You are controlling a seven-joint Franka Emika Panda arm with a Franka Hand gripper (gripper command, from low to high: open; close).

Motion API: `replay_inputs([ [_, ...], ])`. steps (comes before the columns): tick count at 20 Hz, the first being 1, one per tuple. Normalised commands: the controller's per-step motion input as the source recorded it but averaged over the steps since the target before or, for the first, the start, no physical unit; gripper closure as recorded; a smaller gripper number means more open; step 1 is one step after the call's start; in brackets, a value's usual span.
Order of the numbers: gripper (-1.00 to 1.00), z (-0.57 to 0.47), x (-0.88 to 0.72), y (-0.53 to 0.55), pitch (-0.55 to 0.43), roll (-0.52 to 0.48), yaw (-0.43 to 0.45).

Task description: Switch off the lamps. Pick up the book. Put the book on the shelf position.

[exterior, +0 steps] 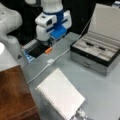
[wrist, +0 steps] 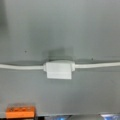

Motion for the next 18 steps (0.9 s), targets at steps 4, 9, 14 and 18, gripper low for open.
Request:
replay_inputs([
  [4,-1.00,0.29,0.52,0.01,0.352,-0.205,-0.003],
  [9,-1.00,0.24,0.49,-0.02,0.325,-0.222,0.035],
  [14,-1.00,0.15,0.51,-0.11,0.282,-0.194,0.052],
  [18,-1.00,0.13,0.53,-0.13,0.255,-0.158,0.037],
])
